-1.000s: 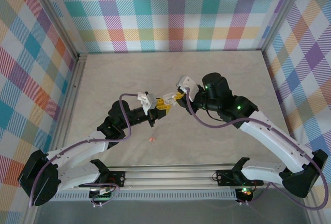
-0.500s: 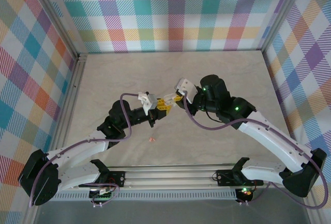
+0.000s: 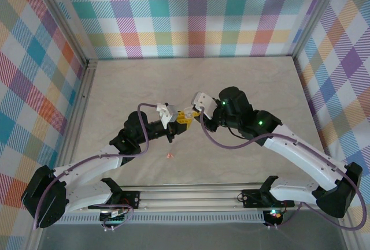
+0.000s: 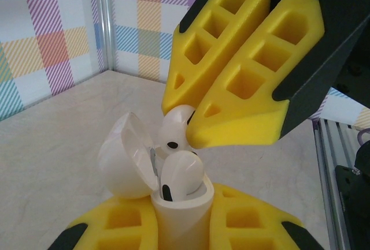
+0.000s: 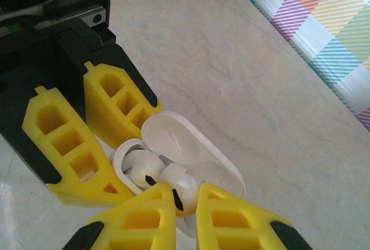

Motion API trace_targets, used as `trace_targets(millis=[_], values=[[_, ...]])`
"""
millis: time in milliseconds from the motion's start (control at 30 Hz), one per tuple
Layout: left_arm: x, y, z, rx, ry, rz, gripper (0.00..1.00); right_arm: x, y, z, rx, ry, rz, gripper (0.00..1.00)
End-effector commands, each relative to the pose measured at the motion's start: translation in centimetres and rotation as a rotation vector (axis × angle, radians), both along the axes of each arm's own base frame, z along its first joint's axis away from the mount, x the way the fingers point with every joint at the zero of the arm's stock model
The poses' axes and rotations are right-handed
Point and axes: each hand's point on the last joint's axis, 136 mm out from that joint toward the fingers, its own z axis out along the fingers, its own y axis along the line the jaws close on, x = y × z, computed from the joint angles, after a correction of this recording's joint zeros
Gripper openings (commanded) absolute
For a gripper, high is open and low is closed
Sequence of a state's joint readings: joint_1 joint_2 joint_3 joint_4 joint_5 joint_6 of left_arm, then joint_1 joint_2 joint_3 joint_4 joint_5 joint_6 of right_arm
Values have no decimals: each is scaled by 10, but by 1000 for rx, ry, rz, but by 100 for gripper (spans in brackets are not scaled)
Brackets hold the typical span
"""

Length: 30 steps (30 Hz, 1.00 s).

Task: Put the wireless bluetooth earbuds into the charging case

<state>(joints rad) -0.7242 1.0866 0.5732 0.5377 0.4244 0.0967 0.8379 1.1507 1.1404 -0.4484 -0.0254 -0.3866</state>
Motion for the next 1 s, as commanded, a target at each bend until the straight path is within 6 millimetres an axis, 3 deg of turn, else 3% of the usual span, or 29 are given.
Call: trace_targets(millis=[0,300,533,700,967], values=[[1,-1,40,-83,-85,5,0,-4,-7,-16,-85,5,10,12],[-4,0,47,-108,-102,-9,0,-12,1,-18,-34,101,20,12],[-9,3,48,-109,-127,-18,0,0,-5,18,20,22,-50,12],[-7,3,46,-92,-143,-7,0,-3,-7,29,39,2,-43,12],[-8,-5,44,-86,-144,-49,0,-1,-7,13,-12,-34,-16,12]])
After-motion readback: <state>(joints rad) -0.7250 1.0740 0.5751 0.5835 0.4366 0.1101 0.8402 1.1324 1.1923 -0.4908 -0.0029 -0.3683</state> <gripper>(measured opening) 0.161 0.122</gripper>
